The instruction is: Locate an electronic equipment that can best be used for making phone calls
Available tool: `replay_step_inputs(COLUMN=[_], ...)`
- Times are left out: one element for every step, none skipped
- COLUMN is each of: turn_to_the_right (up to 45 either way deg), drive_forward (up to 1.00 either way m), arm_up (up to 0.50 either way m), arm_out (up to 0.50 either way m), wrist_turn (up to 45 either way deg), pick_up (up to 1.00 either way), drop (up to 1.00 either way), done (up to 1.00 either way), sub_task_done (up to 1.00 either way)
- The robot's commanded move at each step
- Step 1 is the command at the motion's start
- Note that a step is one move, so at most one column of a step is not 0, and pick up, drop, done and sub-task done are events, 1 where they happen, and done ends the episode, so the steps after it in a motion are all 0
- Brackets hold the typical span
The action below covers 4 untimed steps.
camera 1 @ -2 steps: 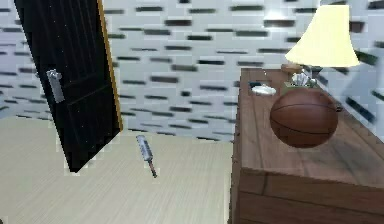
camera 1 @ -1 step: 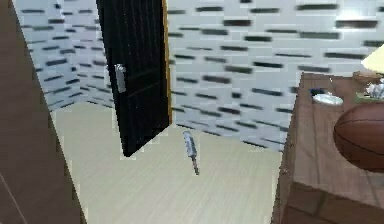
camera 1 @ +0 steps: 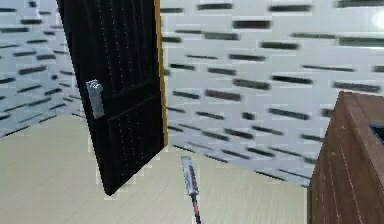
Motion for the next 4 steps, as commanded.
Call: replay_step_inputs(turn_to_the_right=[24.0, 0.0, 30.0, 0.0], drive_forward=[0.00, 0.40, 0.00, 0.00], arm_up=[0.00, 0.00, 0.00, 0.00], arm_out=[0.00, 0.00, 0.00, 0.00], wrist_turn=[0.0, 0.0, 0.0, 0.0], pick_up=[0.00, 0.00, 0.00, 0.00], drop=[0.00, 0.00, 0.00, 0.00], done=[0.00, 0.00, 0.00, 1.00], sub_task_done=[0.00, 0.00, 0.00, 0.00])
